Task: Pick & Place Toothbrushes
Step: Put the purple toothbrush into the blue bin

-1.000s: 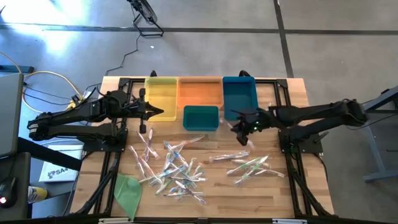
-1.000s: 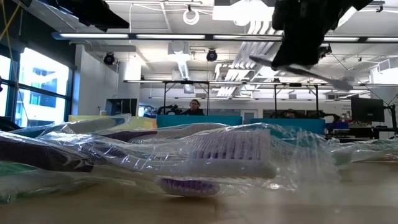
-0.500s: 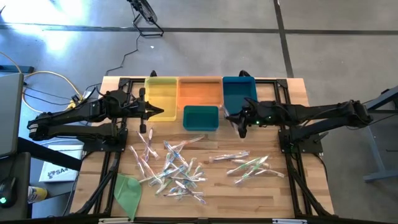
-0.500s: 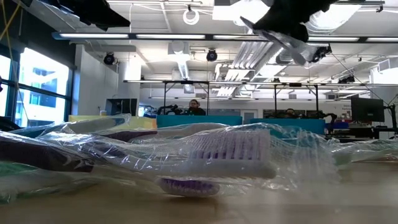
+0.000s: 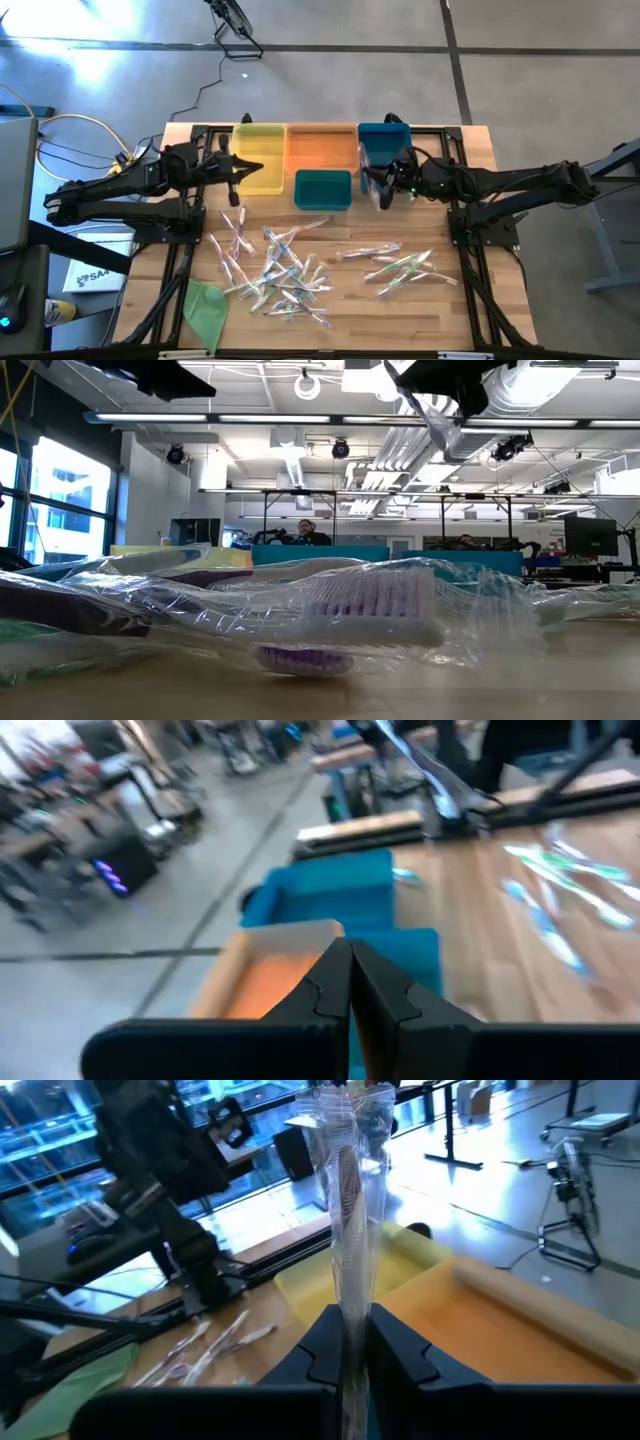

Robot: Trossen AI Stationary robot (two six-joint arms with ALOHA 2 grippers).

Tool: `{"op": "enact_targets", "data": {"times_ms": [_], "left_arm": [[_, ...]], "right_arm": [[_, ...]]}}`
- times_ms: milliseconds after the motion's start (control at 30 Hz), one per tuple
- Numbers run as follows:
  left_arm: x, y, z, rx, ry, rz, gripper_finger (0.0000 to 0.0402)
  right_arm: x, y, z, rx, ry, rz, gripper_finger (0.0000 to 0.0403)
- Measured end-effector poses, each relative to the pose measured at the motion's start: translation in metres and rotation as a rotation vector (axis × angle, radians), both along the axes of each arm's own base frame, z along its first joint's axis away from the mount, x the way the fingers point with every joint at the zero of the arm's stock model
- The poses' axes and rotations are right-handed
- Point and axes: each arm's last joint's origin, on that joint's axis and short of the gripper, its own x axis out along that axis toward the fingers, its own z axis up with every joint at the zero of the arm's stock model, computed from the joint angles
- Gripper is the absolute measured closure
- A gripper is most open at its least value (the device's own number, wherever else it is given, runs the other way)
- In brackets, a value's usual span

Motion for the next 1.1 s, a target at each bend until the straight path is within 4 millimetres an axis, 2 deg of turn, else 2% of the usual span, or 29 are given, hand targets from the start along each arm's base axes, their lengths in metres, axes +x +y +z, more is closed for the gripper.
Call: {"op": "enact_targets", "data": {"times_ms": [133, 367, 867, 1100], "left_arm": [[0.000, 0.002, 0.008, 0.102, -0.049, 0.048, 0.0402], [0.004, 0.005, 0.015, 0.154, -0.112, 0.123, 0.0402], [0.020, 0.009, 0.005, 0.139, -0.038, 0.121, 0.0402], [0.025, 0.009, 0.001, 0.131, -0.015, 0.112, 0.0402]], "right_arm": [[0.000, 0.000, 0.000, -0.002, 0.001, -0.011, 0.0385], [0.000, 0.000, 0.000, -0.007, 0.002, -0.018, 0.0385], [0.000, -0.001, 0.000, -0.031, 0.014, -0.021, 0.0385], [0.014, -0.007, -0.008, -0.057, 0.028, -0.040, 0.0385]]}}
